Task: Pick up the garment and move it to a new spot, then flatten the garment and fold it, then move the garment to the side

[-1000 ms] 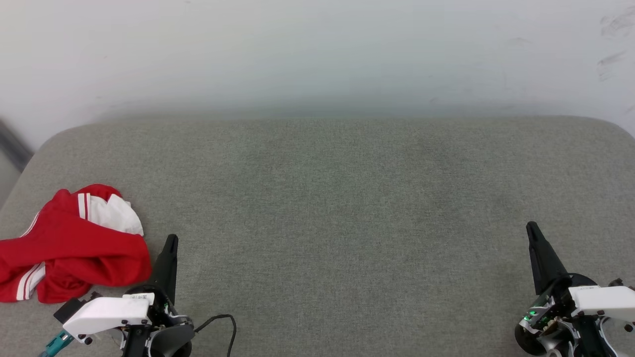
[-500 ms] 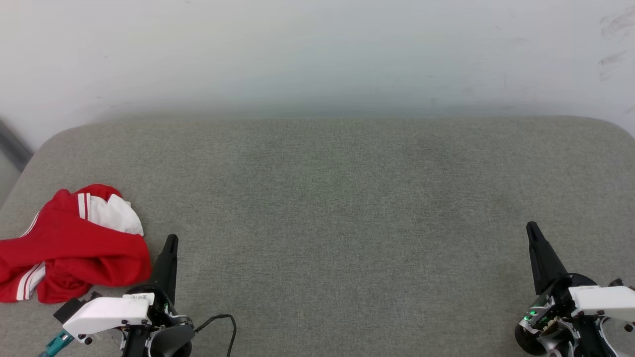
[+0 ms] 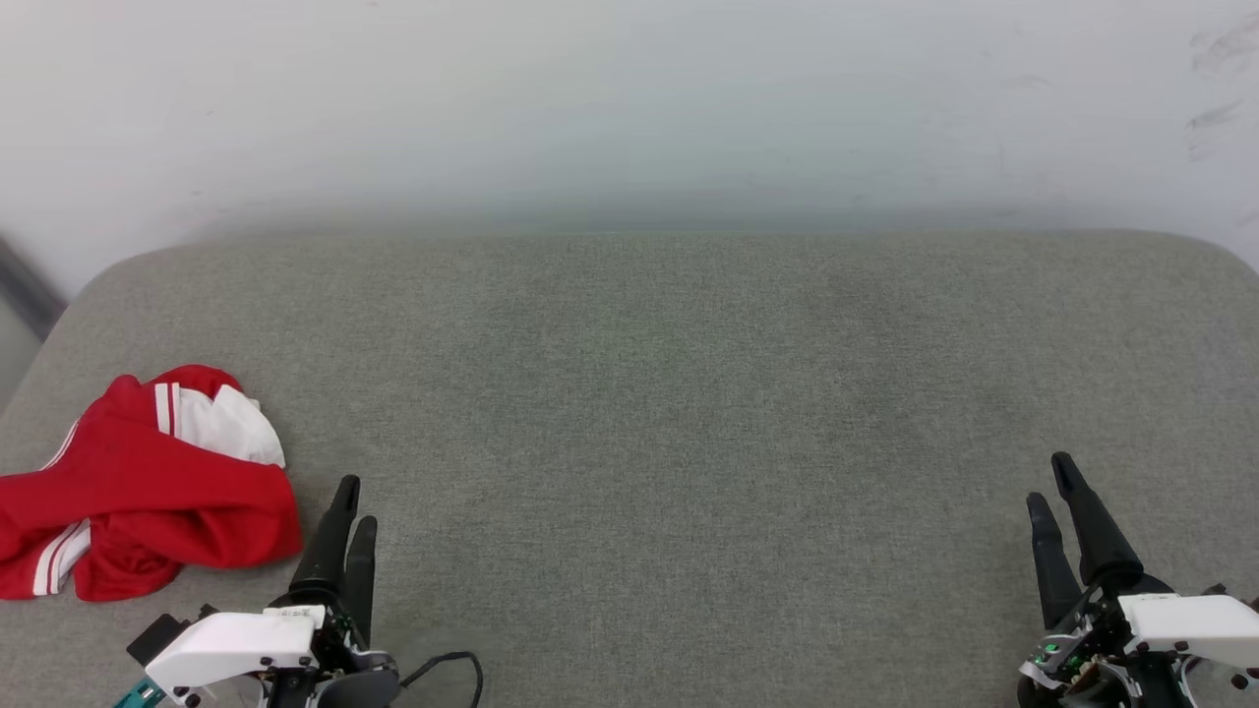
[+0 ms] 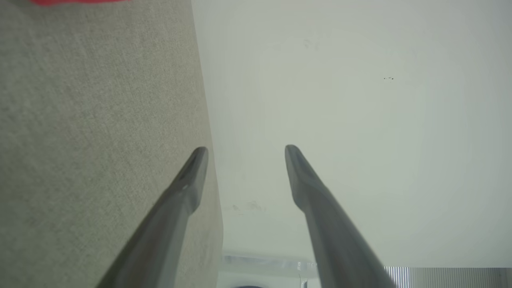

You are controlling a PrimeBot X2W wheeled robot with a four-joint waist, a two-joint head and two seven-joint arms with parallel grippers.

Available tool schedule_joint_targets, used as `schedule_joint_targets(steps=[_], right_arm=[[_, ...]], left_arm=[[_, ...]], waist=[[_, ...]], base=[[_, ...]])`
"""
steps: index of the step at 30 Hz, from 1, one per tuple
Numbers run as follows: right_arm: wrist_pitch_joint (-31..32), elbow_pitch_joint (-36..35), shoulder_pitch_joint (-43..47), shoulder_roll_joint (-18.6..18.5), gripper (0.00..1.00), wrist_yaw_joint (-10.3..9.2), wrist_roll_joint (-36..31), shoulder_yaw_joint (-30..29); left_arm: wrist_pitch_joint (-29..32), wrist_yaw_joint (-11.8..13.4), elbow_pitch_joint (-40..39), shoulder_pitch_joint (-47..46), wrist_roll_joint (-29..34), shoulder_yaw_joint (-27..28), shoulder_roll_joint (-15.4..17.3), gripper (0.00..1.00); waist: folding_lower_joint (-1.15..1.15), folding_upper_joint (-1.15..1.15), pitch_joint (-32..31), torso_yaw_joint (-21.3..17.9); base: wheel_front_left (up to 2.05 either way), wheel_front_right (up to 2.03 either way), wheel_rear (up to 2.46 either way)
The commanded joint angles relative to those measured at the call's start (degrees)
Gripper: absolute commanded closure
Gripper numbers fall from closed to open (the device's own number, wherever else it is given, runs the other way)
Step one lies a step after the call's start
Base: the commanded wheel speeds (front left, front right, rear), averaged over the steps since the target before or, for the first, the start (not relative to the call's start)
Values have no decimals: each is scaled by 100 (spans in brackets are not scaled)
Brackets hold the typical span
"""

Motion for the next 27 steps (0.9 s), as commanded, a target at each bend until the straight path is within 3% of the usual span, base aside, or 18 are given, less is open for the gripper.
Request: schedule_joint_targets(steps=[1,13,27], right_arm=[[-52,-141,-78,-3,0,1,-35,30],[-387,-322,69,-93,0,2,-749,223],[-702,-517,154,-114,0,2,-2883,316]], left_arm=[[-44,-1,-133,-120,13,-72,10,0],[-416,-1,-324,-111,670,-404,50,0],[-746,-1,-498,-62,2503,-516,20,0]], waist=[[0,0,-1,1],[0,0,-19,-17],[0,0,-28,-42]], base=[[0,0,0],[0,0,0],[0,0,0]])
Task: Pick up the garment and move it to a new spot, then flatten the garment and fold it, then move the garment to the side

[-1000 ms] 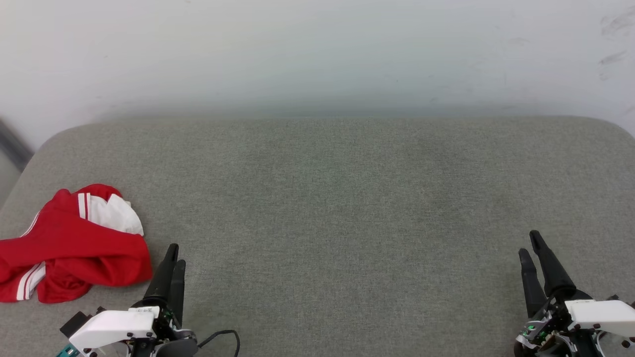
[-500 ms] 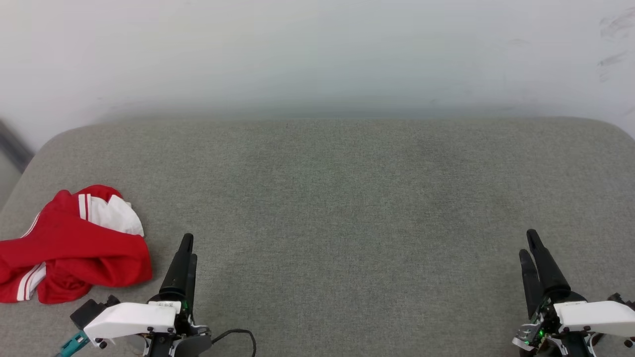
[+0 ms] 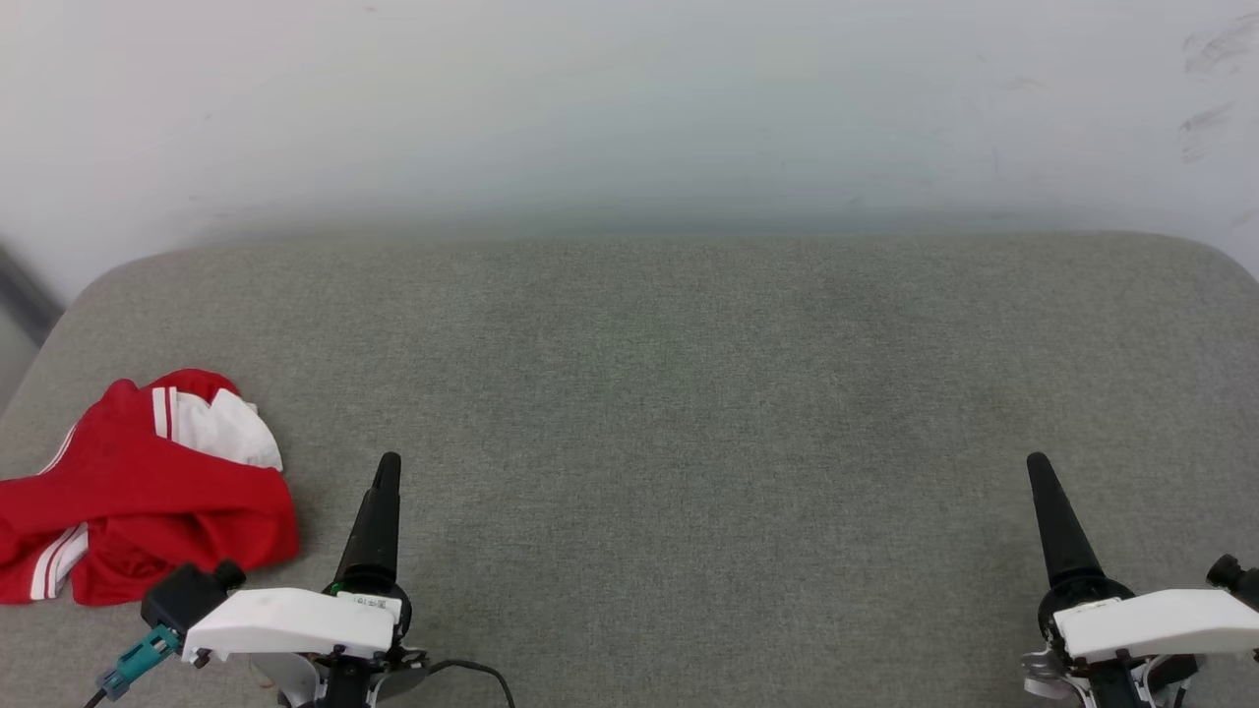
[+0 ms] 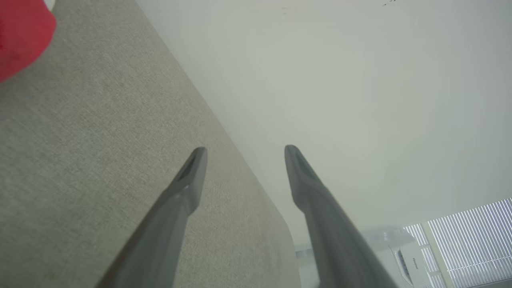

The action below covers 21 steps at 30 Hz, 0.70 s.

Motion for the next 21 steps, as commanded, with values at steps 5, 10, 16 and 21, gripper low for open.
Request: schedule_joint_targets(steps=[5,10,16,21], right_arm=[[-48,-196,-8,-34,0,2,-914,34],[-45,-267,16,-14,0,2,-1548,58],[-96,-343,31,3,0,2,-2148,90],[-104,-397,66,13,0,2,-2598,107]], left_arm=[[-138,14,-147,-52,814,-55,12,0],[-239,63,-191,-37,1402,-142,12,0],[-356,100,-220,-26,2038,-240,13,0],[-446,119,-209,-15,2488,-319,14,0]], waist=[[0,0,0,-11],[0,0,-2,-21],[0,0,-11,-28],[0,0,-17,-30]], base=[[0,0,0],[0,0,0],[0,0,0],[0,0,0]])
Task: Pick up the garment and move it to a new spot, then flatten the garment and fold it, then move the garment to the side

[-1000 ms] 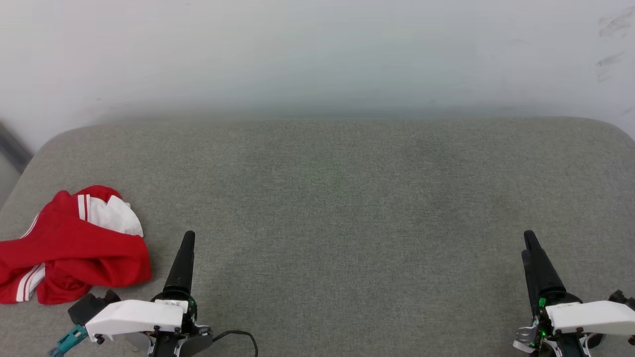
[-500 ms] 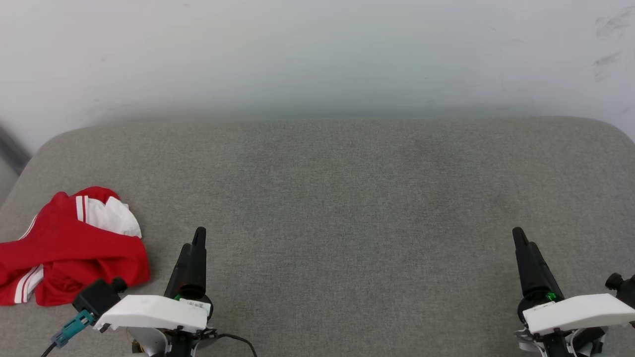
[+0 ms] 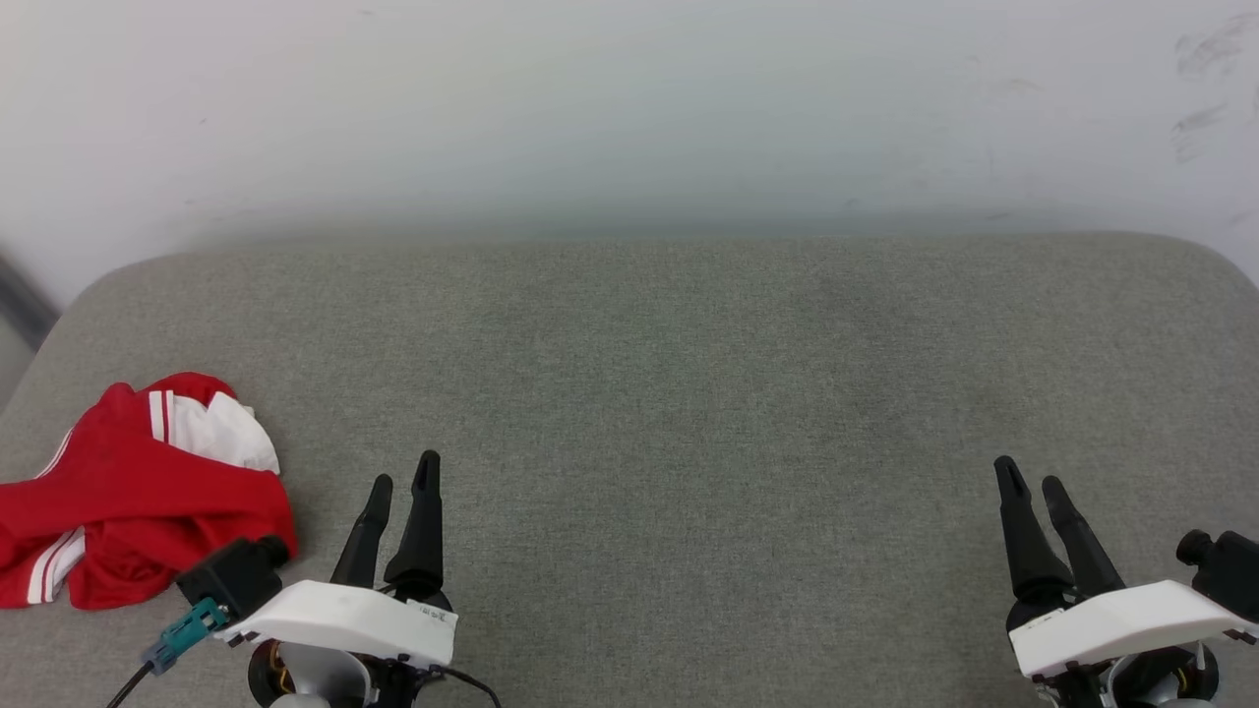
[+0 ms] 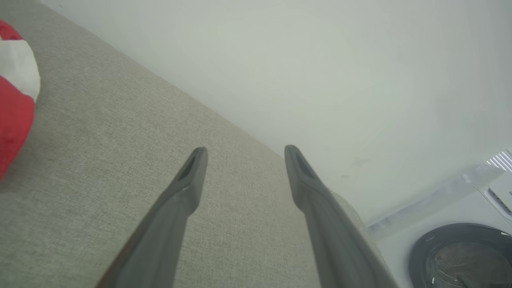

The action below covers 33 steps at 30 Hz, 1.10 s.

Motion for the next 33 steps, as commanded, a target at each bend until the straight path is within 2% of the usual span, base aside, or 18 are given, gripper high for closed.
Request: schedule_joint_targets(steps=[1,20,33], right_arm=[[-45,-106,-20,0,0,1,-198,21],[-137,-332,77,22,0,1,-1609,31],[-250,-484,108,52,0,2,-2329,-28]], left_arm=[[-65,27,-72,-33,200,-28,13,0],[-369,186,-58,5,1681,-149,47,0],[-535,293,-21,26,2422,-162,131,0]], waist=[[0,0,0,0],[0,0,-31,4],[0,0,-34,-3]], base=[[0,0,0],[0,0,0],[0,0,0]])
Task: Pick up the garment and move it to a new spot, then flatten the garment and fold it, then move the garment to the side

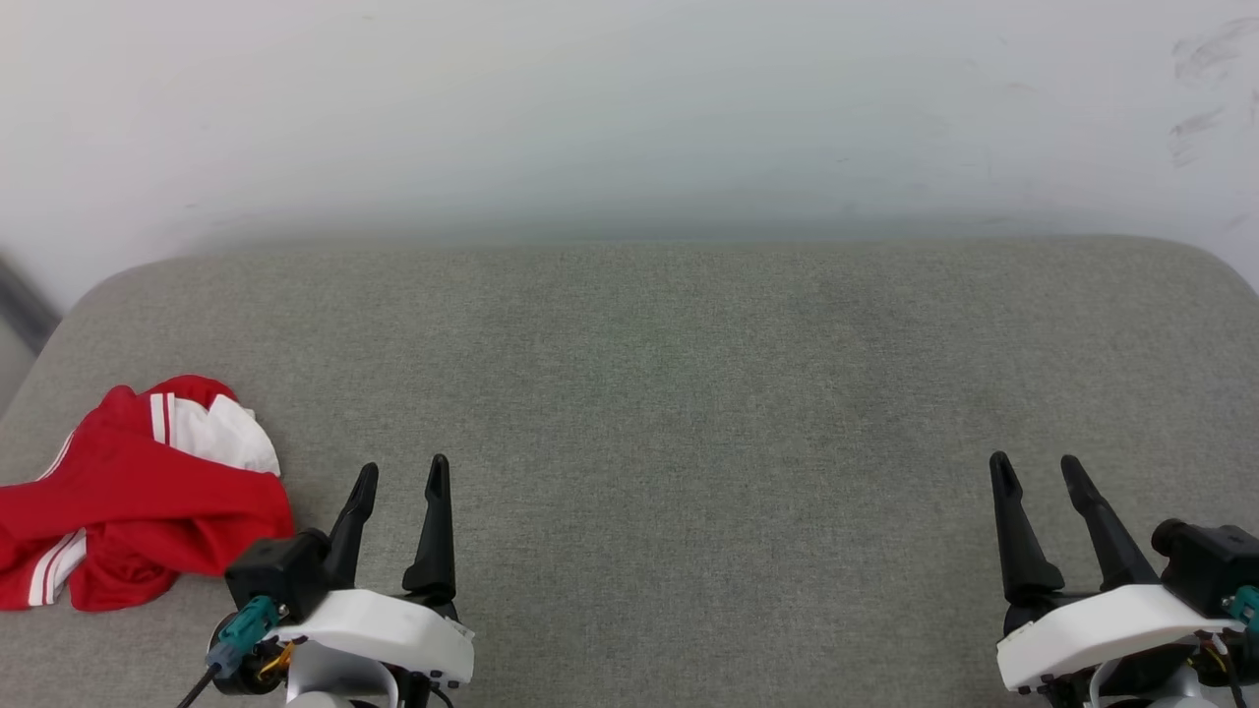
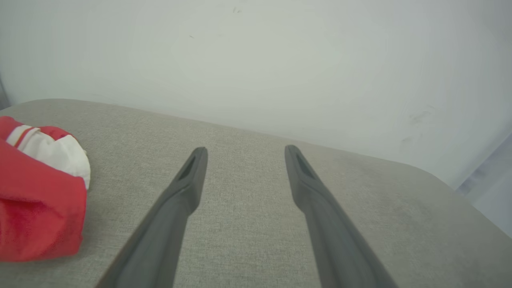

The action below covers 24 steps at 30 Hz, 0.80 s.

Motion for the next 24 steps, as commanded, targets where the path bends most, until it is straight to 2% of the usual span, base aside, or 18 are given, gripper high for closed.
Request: schedule_joint_targets(steps=[1,24], right_arm=[[-37,-71,2,18,0,0,-115,-13],[-225,-157,89,33,0,0,-891,-34]], left_arm=[[-46,26,-41,16,112,-10,42,0],[-323,75,92,26,1076,-61,21,0]], waist=[[0,0,-2,0],[0,0,-15,-7]], base=[[0,0,0],[0,0,0]])
